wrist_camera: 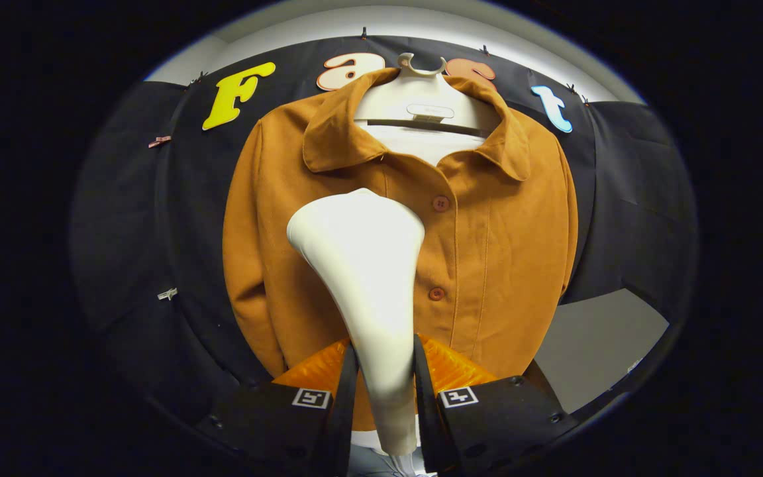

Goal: Iron the clothes twice with a garment steamer, once on the left side and once on the right side.

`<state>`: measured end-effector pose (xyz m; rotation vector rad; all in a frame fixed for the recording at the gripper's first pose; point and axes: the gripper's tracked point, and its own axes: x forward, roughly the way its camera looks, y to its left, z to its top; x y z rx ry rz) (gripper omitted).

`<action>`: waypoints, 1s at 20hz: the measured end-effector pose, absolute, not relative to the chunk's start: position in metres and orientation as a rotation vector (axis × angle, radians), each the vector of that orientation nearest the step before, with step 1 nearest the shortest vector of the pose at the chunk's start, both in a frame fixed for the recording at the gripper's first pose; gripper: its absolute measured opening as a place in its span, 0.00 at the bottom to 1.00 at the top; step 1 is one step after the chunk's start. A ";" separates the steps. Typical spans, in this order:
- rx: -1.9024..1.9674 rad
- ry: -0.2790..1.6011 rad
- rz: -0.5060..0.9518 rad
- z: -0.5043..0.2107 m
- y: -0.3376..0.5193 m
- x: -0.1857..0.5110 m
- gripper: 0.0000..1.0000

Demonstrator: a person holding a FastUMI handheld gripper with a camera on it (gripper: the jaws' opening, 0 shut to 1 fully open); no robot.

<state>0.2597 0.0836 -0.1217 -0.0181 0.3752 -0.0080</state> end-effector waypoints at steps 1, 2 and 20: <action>-0.022 0.392 -0.012 -0.128 0.084 0.262 0.45; -0.028 0.411 -0.015 -0.136 0.085 0.265 0.45; -0.026 0.668 -0.011 -0.243 0.088 0.257 0.46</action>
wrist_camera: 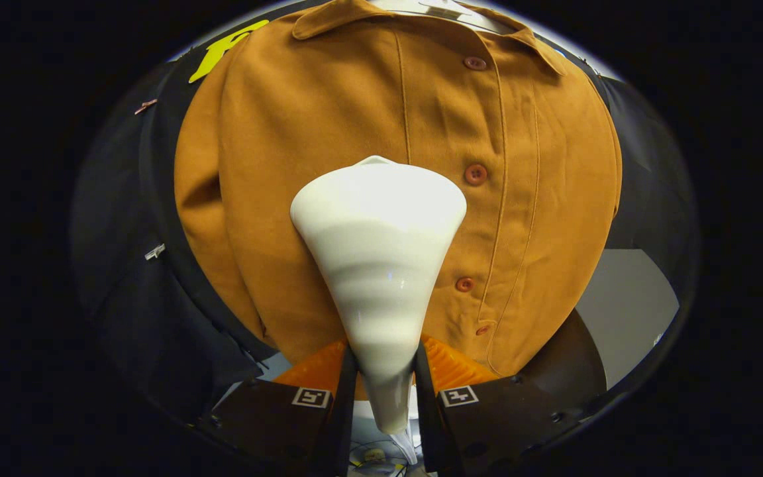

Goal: Iron the clothes twice with a garment steamer, once on the left side and once on the right side.

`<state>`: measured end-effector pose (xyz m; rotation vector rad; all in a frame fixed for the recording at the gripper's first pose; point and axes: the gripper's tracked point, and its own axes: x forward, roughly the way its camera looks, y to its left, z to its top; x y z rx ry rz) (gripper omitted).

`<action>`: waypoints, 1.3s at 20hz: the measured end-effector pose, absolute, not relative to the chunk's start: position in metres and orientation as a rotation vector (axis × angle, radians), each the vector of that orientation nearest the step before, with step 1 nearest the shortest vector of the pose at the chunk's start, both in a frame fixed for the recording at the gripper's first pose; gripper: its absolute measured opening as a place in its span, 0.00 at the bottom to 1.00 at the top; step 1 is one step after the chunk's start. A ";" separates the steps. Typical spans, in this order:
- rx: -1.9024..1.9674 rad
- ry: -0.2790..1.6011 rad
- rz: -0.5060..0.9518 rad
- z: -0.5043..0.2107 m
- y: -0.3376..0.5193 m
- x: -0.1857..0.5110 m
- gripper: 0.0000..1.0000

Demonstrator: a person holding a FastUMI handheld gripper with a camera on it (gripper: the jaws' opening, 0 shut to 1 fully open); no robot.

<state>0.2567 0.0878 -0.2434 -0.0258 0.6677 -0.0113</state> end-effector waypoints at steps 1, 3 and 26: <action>-0.024 0.686 -0.012 -0.249 0.086 0.255 0.46; -0.019 0.722 -0.016 -0.264 0.085 0.250 0.46; 0.055 0.741 -0.142 -0.267 0.020 0.172 0.46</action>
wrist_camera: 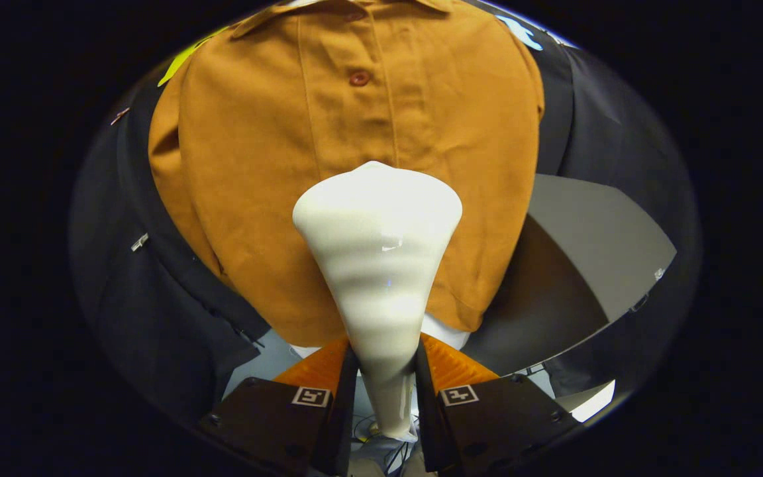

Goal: Iron the clothes twice with a garment steamer, once on the left side and once on the right side.

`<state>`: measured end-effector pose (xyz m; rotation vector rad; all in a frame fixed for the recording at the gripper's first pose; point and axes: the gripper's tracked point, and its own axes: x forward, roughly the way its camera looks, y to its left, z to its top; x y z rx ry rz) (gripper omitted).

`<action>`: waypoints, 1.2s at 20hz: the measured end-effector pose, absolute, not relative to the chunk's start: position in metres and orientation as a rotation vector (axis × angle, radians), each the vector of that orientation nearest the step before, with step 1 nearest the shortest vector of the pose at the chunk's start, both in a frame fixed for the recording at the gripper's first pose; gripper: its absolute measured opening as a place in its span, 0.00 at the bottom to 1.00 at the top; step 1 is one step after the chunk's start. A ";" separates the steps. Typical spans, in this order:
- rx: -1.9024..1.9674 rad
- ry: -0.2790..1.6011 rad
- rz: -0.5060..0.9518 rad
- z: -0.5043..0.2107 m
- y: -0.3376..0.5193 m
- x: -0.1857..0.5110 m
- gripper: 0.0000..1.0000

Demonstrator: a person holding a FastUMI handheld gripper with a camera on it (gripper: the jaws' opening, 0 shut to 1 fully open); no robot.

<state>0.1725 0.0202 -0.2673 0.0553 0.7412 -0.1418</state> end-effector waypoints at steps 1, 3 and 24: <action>0.060 0.711 -0.151 -0.256 0.018 0.170 0.46; 0.061 0.648 -0.159 -0.232 0.010 0.169 0.46; -0.001 0.157 -0.122 -0.059 -0.025 0.177 0.45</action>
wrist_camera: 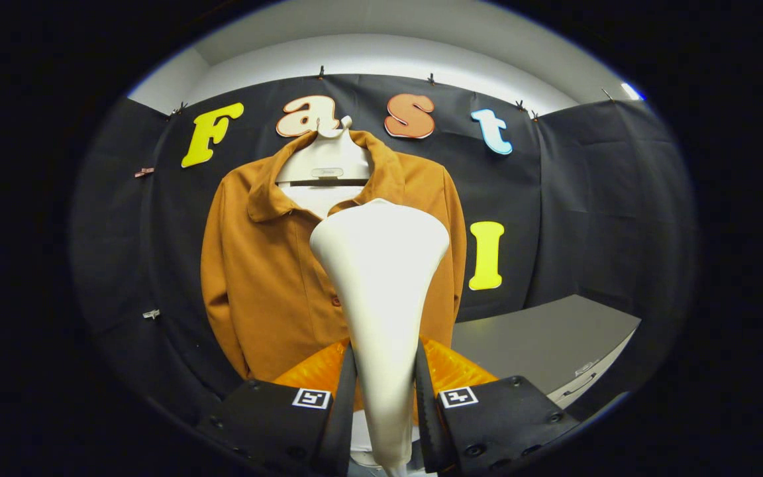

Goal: Iron the clothes twice with a garment steamer, once on the left side and once on the right side.

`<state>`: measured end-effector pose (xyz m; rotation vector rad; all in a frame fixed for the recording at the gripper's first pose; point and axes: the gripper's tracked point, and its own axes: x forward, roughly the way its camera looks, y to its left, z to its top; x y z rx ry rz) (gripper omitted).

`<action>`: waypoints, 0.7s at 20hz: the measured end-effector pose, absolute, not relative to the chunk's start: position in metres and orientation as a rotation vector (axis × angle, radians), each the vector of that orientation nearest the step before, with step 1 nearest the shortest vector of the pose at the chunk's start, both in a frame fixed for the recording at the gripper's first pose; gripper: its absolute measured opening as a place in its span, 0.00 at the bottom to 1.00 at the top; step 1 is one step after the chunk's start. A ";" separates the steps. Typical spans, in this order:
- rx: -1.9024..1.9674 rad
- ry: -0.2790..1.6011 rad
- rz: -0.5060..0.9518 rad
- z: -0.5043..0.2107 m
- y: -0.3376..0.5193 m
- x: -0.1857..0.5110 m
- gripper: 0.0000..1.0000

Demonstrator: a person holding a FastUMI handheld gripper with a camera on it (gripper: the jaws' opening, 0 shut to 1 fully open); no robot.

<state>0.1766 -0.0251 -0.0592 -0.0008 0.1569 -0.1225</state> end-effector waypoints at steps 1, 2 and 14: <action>-0.002 0.145 -0.120 -0.055 -0.027 0.177 0.45; -0.002 0.134 -0.114 -0.051 -0.027 0.178 0.45; -0.012 0.118 -0.081 -0.046 -0.038 0.190 0.45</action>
